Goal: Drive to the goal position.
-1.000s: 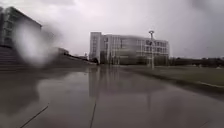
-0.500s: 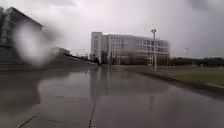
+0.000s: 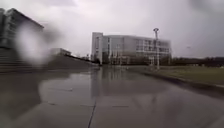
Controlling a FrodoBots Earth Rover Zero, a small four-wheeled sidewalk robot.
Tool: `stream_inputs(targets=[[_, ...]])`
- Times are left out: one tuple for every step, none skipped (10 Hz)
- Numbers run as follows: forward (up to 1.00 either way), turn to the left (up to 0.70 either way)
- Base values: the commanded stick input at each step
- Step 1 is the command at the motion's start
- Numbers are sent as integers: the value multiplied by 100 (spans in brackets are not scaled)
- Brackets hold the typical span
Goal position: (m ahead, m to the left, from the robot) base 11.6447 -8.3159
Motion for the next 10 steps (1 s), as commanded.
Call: stream_inputs(targets=[[70, 0], [70, 0], [70, 0], [70, 0], [70, 0], [70, 0], [70, 0], [70, 0], [70, 0], [70, 0]])
